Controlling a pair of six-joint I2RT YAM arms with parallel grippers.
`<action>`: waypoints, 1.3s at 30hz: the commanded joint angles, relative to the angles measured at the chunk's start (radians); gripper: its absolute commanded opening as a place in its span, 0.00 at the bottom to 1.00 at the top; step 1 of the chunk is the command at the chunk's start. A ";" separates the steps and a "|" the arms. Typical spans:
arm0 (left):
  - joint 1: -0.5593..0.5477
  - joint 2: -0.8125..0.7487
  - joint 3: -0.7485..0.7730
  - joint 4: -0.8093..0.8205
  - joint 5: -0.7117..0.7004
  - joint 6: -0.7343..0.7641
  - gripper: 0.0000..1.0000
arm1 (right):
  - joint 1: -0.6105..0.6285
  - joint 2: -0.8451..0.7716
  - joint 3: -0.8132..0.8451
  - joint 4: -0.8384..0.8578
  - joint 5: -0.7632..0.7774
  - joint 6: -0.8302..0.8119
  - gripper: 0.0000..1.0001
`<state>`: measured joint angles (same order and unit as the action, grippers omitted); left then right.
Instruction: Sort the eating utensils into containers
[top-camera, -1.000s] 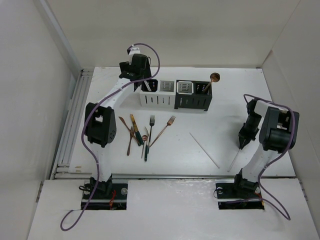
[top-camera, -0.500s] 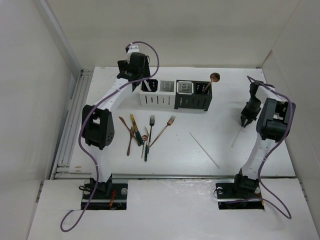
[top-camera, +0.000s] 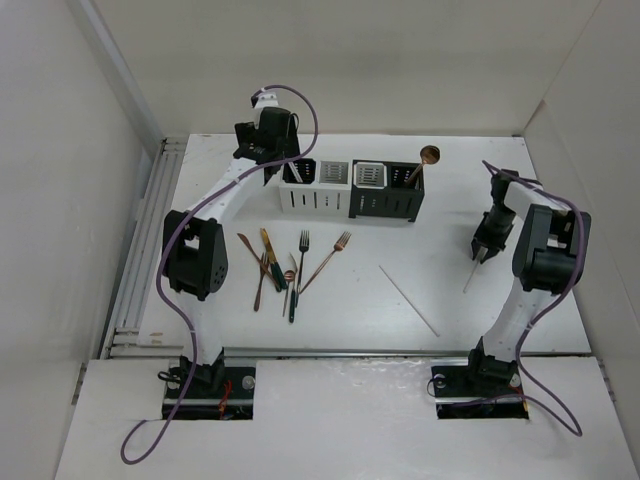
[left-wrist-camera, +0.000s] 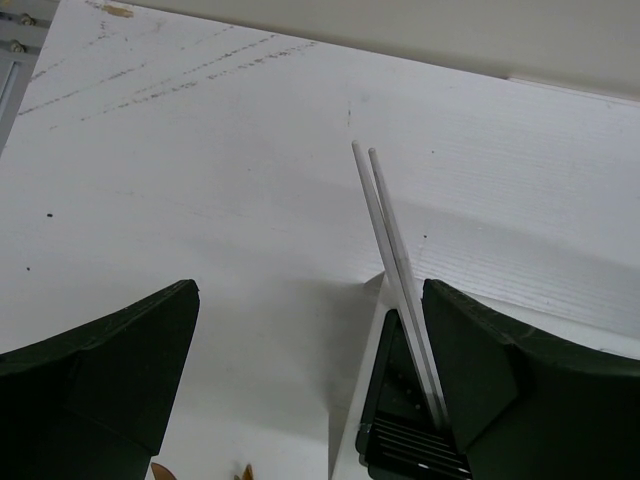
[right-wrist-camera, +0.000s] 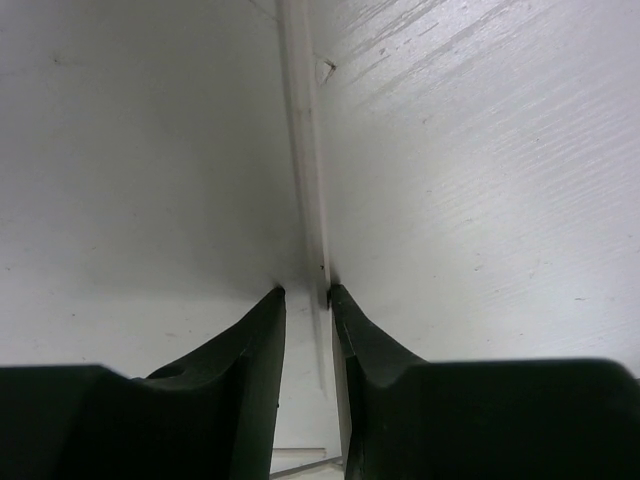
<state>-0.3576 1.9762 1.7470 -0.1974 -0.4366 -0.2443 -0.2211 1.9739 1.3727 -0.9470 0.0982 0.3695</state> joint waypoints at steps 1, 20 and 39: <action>0.003 -0.077 0.000 0.012 -0.001 -0.006 0.93 | 0.012 0.045 -0.061 0.065 -0.006 0.008 0.31; 0.003 -0.086 0.026 -0.010 0.030 0.034 0.89 | 0.022 -0.053 -0.043 0.128 0.037 -0.064 0.00; -0.064 -0.180 0.120 -0.046 1.339 0.468 1.00 | 0.115 -0.616 -0.029 0.324 -0.061 -0.120 0.00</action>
<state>-0.4107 1.8744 1.8160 -0.2520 0.4751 0.1135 -0.1619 1.4452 1.3045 -0.7166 0.1066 0.2501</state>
